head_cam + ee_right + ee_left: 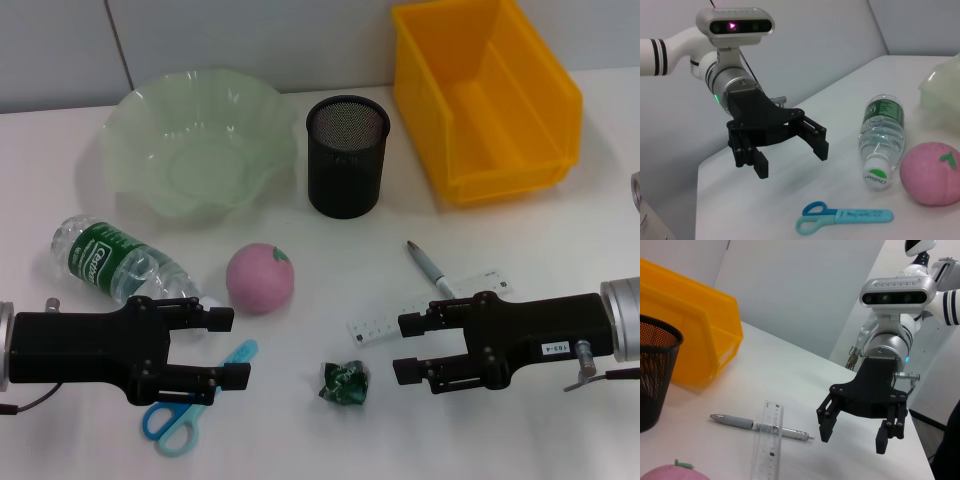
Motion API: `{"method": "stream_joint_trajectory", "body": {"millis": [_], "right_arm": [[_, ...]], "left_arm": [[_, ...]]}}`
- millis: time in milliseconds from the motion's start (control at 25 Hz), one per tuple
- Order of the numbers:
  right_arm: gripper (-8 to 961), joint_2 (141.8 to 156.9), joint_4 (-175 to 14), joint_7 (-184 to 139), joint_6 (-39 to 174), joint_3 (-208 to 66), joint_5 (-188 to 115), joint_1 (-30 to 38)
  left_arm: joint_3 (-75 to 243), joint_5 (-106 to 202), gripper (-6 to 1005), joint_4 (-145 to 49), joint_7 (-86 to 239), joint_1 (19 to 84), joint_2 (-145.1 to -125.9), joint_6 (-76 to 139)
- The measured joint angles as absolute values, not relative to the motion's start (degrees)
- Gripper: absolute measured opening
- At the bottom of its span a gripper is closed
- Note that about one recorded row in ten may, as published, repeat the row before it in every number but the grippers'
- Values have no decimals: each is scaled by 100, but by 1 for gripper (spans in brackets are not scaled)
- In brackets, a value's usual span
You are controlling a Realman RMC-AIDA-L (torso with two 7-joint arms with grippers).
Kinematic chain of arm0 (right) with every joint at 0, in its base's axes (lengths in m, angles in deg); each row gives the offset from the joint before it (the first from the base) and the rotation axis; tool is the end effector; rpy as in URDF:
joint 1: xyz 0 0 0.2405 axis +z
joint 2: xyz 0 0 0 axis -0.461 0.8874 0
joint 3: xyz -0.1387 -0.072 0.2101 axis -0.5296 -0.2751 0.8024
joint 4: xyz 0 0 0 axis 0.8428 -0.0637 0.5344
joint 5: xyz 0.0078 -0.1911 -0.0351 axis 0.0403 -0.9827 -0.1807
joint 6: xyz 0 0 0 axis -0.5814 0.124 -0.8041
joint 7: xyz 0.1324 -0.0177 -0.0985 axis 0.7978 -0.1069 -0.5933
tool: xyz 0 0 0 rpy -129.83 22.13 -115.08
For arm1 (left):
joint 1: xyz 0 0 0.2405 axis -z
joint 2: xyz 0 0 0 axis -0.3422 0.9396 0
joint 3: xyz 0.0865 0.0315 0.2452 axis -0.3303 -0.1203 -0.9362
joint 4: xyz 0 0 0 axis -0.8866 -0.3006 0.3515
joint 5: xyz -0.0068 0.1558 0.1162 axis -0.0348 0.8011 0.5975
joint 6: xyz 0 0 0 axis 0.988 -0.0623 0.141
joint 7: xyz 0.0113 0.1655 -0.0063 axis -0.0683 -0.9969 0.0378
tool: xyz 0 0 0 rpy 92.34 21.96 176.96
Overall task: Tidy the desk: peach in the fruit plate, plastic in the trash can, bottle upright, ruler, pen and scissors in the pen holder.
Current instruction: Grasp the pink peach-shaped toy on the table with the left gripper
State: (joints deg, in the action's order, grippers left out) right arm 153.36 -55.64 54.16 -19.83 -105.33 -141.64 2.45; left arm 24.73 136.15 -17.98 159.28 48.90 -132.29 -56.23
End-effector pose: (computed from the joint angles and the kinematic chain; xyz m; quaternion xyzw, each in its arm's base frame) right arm 0.2630 0.2844 -0.0421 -0.9399 0.2587 0.2223 0.0119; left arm -0.2464 0.2890 -0.0256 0.9509 0.2173 0.2190 0.0234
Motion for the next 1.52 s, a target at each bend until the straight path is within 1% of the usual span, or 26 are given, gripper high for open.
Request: {"method": "stream_joint_trajectory", "body": {"millis": [680,720,880,960,1120,1240,1320,1520], "right_arm": [[708,15339,-5564,5418,-1981,-10524,-14150,256],[708,15341,-5564,5428,-1980,-10523,-14154,248],[709,15343,-5564,5446,-1977,-10528,-14162,218],[709,15345,-5564,5447,-1974,-10528,-14164,205],[709,15345,-5563,5447,-1952,-10517,-14166,187],[709,15345,-5564,5452,-1950,-10514,-14168,185],[709,15345,-5564,5463,-1946,-10509,-14169,185],[708,15345,-5564,5474,-1941,-10486,-14172,186]], "left_arm": [[2531,13705,813,-1767,15928,4919,-13231,-5593],[2899,13691,813,-1497,15928,4918,-13319,-5765],[3135,13711,812,-852,15961,4964,-13467,-5742],[3113,13787,812,-626,15970,5116,-13527,-5517],[3090,14408,811,-456,15993,5592,-13645,-5072],[3084,15210,809,-280,16114,5944,-13822,-4718],[3008,15736,804,-171,16296,6139,-13904,-4507],[2276,16378,793,-167,16873,6426,-13919,-3955]]}}
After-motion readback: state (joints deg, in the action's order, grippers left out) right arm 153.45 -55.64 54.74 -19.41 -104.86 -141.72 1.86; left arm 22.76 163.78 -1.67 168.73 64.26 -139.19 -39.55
